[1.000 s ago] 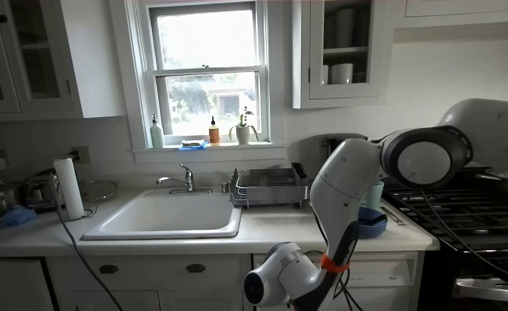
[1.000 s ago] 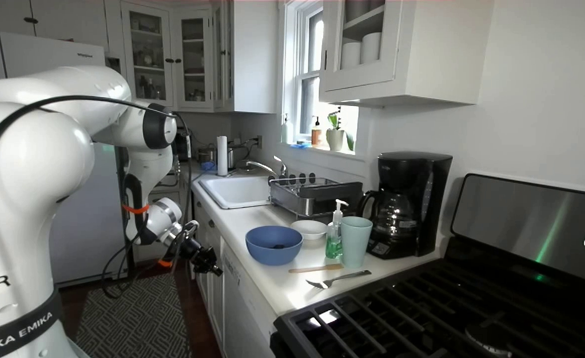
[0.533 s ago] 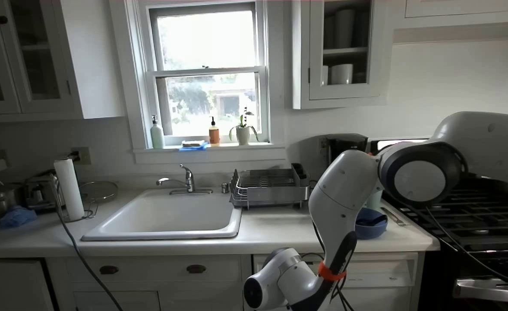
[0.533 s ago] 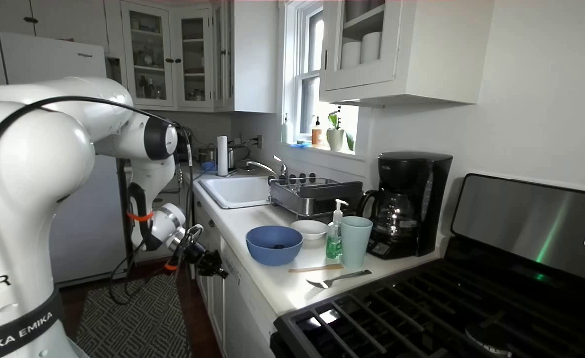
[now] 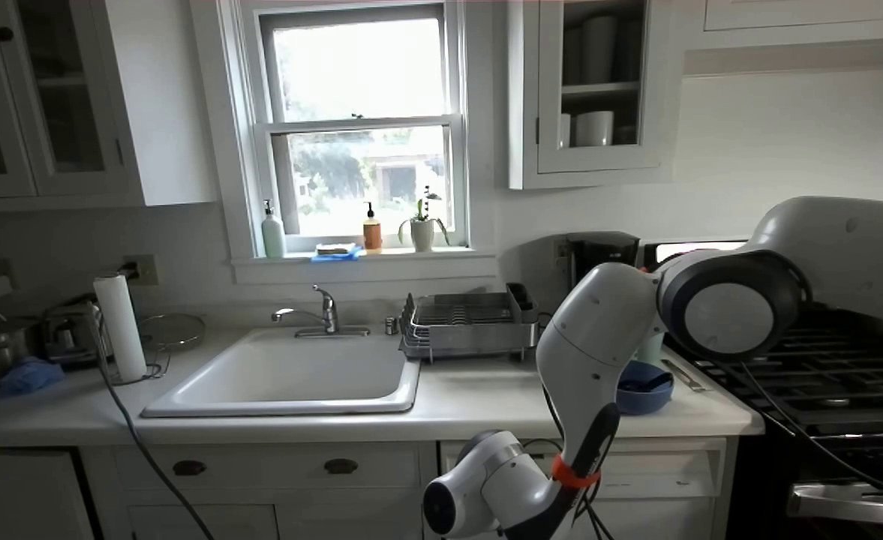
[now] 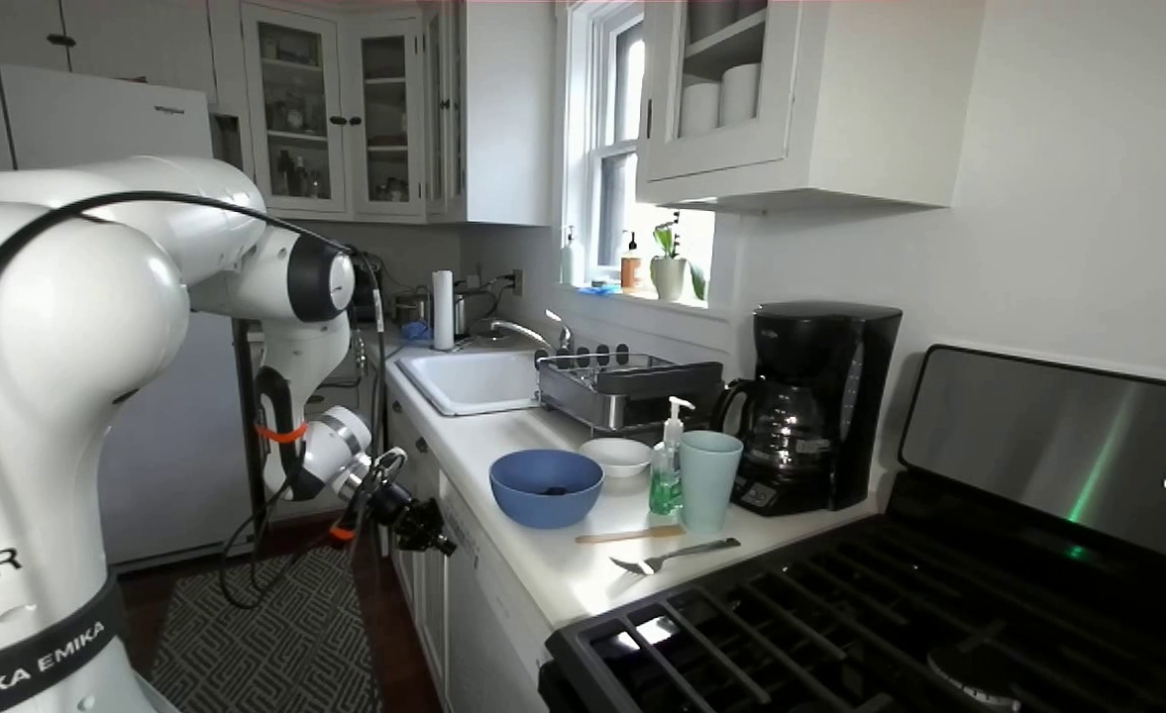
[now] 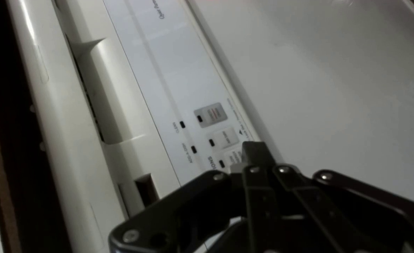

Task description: Press the button on the washing machine

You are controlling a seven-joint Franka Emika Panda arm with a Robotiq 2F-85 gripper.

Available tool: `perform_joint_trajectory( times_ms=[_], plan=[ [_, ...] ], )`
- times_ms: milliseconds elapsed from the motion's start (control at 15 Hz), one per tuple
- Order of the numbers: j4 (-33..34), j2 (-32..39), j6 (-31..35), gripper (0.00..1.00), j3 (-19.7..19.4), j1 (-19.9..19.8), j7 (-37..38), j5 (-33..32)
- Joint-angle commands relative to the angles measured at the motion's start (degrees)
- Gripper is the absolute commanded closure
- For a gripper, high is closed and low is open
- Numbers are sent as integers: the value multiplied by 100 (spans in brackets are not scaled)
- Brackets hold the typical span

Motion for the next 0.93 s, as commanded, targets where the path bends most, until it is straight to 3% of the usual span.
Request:
perform_joint_trajectory(
  times_ms=[0, 867],
  plan=[
    [118, 74, -18, 100, -2, -2, -13, -22],
    [568, 385, 27, 100, -122, 18, -284, -104]
  ],
)
